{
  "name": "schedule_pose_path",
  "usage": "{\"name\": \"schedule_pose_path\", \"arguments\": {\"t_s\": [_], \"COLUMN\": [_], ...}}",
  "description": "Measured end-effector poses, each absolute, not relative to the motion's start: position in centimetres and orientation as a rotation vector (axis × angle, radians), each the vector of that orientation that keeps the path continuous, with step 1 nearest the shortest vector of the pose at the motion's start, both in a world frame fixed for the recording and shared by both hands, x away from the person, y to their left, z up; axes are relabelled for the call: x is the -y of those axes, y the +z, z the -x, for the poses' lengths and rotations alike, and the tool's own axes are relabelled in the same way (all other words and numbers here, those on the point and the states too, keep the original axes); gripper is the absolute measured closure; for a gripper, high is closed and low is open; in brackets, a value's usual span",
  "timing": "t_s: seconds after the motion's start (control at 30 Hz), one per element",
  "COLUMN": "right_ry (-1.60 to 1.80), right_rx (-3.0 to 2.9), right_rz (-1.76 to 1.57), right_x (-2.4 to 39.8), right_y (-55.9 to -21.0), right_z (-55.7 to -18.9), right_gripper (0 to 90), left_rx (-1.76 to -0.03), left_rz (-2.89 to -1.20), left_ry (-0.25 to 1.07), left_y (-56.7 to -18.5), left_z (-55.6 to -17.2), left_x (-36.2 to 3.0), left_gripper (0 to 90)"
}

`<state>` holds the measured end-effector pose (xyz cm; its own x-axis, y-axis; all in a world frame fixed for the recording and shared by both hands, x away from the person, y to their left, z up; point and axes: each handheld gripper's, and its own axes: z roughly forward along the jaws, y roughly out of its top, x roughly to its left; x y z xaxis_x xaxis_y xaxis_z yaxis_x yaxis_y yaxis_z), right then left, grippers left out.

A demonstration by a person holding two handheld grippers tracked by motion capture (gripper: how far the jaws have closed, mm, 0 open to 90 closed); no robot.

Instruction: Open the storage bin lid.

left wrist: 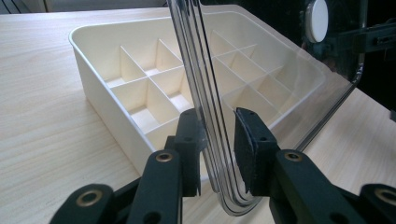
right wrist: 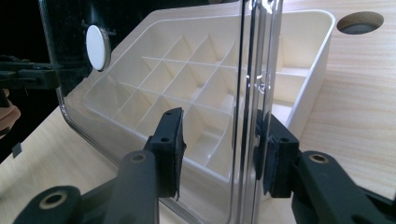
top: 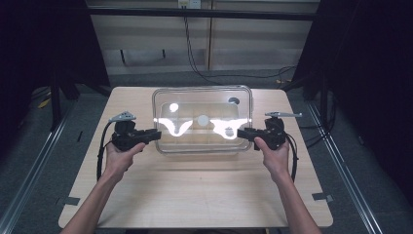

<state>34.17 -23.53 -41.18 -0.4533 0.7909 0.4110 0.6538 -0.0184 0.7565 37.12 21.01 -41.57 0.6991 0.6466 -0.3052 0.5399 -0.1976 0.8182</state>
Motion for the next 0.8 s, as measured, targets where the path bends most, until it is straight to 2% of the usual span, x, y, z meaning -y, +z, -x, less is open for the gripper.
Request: {"name": "schedule_pose_path", "arguments": {"t_s": [0.8], "right_ry": [1.467], "right_rx": [-2.163], "right_rz": [-1.552], "right_x": [22.4], "right_y": [-41.0], "right_z": [-31.8], "right_gripper": [58.4], "left_rx": [-0.932], "left_rz": [-1.882], "left_ry": [0.105], "left_y": [-41.7], "left_z": [-34.5], "left_x": [-22.4], "left_gripper": [72.1]}}
